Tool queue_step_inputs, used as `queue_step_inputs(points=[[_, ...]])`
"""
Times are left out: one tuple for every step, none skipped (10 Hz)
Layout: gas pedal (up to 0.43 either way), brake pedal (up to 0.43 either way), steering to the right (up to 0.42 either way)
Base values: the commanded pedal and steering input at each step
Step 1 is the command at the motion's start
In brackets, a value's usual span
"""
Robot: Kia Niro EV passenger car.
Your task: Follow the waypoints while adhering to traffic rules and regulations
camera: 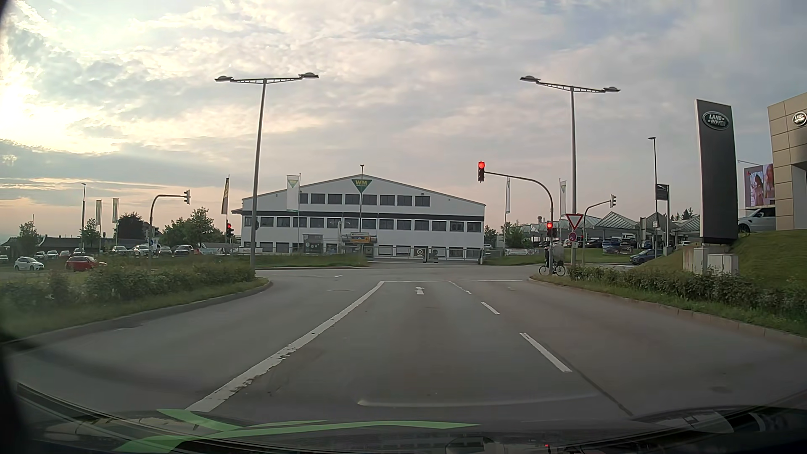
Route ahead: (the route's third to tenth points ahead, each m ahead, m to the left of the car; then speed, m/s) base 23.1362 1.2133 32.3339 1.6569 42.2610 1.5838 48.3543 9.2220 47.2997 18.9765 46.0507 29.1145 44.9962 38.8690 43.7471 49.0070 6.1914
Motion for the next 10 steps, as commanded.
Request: queue_step_inputs(points=[[0.0, 0.171, -0.006], [0.0, 0.177, -0.006], [0.0, 0.177, -0.006], [0.0, 0.177, -0.006], [0.0, 0.171, -0.006], [0.0, 0.165, -0.006], [0.0, 0.152, -0.007], [0.0, 0.14, -0.007], [0.0, 0.134, -0.009], [0.0, 0.134, -0.012]])
